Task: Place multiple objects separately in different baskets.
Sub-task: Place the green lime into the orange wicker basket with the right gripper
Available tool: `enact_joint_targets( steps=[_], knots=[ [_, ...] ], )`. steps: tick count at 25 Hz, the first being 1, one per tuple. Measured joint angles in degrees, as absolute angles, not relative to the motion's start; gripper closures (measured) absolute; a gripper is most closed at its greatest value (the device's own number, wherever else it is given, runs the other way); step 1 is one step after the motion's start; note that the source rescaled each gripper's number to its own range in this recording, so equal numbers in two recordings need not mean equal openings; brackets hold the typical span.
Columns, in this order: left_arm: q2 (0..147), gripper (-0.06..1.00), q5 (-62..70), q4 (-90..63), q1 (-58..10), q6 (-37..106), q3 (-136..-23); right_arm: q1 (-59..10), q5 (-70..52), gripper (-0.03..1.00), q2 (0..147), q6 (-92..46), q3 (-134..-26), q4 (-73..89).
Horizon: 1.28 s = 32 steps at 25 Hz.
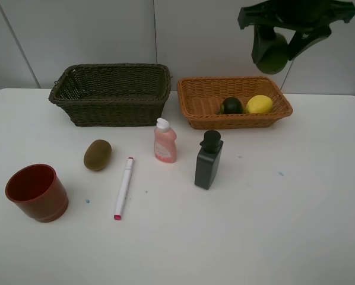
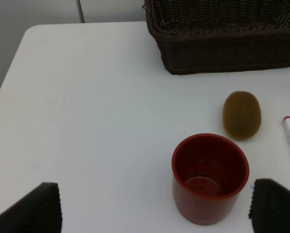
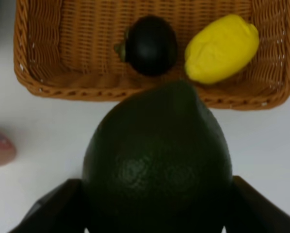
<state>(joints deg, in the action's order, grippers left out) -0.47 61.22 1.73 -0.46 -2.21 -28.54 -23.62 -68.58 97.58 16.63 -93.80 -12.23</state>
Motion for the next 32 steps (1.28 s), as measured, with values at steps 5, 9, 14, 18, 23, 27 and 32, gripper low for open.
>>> enact_joint_targets(
  steps=[5, 9, 14, 18, 23, 27, 32],
  knots=[
    [-0.5, -0.06, 61.2, 1.7, -0.5, -2.2, -28.5, -22.0, -66.5, 0.58, 105.3, 15.1, -101.7, -12.2],
    [-0.5, -0.06, 61.2, 1.7, -0.5, -2.2, -28.5, -21.5, -63.5, 0.58, 112.3, 13.5, -108.0, -12.2],
    [-0.5, -0.06, 61.2, 1.7, -0.5, -2.2, -28.5, -21.5, -61.2, 0.58, 120.9, 12.3, -114.9, -10.4],
    [-0.5, -0.06, 61.2, 1.7, -0.5, -2.2, -28.5, -21.5, -59.9, 0.58, 126.9, 11.5, -118.1, -7.0],
    [-0.5, -0.06, 61.2, 1.7, -0.5, -2.2, -28.5, -21.5, -59.4, 0.58, 132.5, 10.7, -118.3, -4.0],
    [-0.5, -0.06, 61.2, 1.7, -0.5, -2.2, -28.5, -21.5, -59.5, 0.58, 135.2, 10.7, -118.3, -2.9],
    [-0.5, -0.06, 61.2, 1.7, -0.5, -2.2, -28.5, -21.5, -59.6, 0.58, 135.7, 10.7, -118.3, -2.8]
  ],
)
